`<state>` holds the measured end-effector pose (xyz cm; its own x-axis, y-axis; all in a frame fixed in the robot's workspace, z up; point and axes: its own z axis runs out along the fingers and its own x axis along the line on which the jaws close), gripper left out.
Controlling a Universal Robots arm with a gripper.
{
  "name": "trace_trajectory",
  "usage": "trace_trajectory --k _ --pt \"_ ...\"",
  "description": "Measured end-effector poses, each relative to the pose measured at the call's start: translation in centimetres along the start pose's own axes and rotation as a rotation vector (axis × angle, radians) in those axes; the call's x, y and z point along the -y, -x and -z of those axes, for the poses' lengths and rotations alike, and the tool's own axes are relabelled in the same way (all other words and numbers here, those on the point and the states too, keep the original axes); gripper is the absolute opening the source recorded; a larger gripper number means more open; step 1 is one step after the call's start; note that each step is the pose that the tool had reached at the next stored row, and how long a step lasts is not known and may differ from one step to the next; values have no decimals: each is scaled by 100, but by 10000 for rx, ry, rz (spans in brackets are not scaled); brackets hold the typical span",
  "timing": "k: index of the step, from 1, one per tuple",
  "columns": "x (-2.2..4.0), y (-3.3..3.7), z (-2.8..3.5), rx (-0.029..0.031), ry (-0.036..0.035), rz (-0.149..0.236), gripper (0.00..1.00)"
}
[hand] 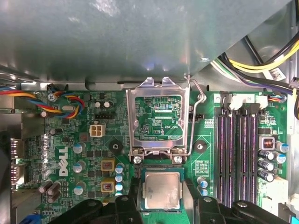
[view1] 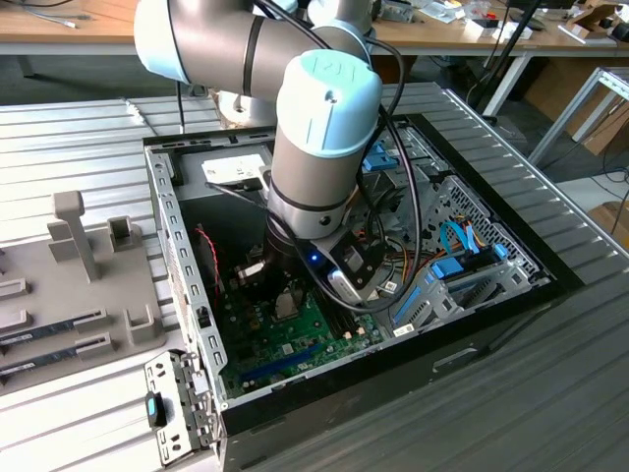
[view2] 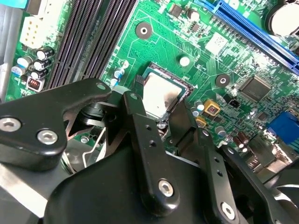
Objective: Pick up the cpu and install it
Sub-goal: 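Place the cpu into insertion slot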
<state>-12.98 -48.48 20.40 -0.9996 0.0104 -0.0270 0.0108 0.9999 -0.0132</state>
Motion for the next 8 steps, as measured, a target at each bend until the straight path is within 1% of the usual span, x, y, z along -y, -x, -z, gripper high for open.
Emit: trace_trajectory --k 4,8 --pt "0 0 -11 0 19 0 49" --pt "1 0 -14 0 20 0 49"
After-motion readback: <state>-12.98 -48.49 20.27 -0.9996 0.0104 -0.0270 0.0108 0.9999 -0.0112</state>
